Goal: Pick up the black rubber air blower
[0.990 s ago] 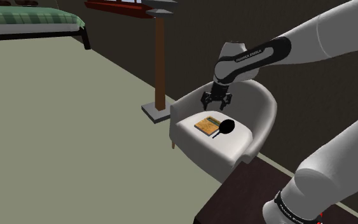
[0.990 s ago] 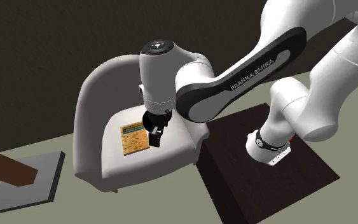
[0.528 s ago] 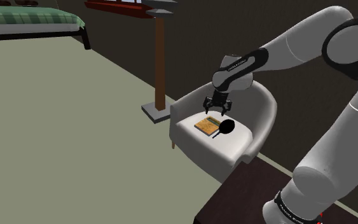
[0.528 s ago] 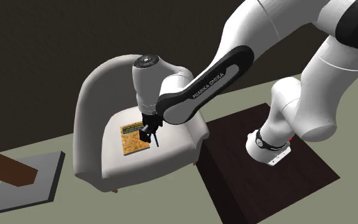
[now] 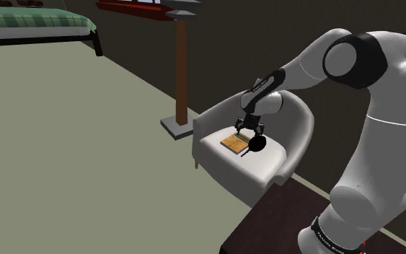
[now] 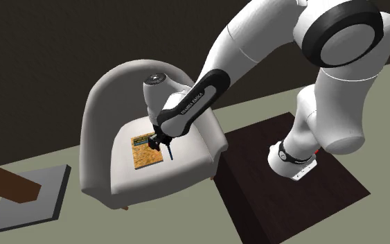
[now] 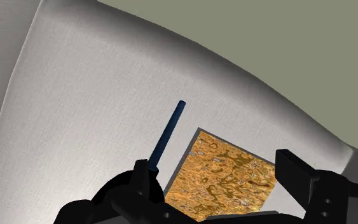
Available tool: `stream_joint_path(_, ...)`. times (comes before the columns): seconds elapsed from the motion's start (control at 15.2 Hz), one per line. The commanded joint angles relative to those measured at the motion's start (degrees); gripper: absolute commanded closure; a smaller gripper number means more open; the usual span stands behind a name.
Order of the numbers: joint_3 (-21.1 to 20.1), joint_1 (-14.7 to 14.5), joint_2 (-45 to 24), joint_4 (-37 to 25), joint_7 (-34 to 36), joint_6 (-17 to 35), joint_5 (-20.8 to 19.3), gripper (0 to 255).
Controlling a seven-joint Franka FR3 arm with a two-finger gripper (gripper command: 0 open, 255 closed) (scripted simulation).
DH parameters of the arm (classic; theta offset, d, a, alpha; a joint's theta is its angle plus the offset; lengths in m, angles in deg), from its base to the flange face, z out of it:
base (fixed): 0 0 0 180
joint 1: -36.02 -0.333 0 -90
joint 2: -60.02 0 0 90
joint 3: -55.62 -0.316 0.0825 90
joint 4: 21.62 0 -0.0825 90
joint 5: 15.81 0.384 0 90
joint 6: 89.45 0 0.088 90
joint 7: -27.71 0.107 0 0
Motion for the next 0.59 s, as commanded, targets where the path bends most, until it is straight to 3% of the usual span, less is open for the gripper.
stream_joint_path(0.0, 0.4, 1.0, -3.2, -1.0, 0.7, 1.7, 1.6, 0)
stream_joint_path(0.53, 0.5, 5.4, -14.7, -6.5, 1.9, 6.1, 7.3, 0)
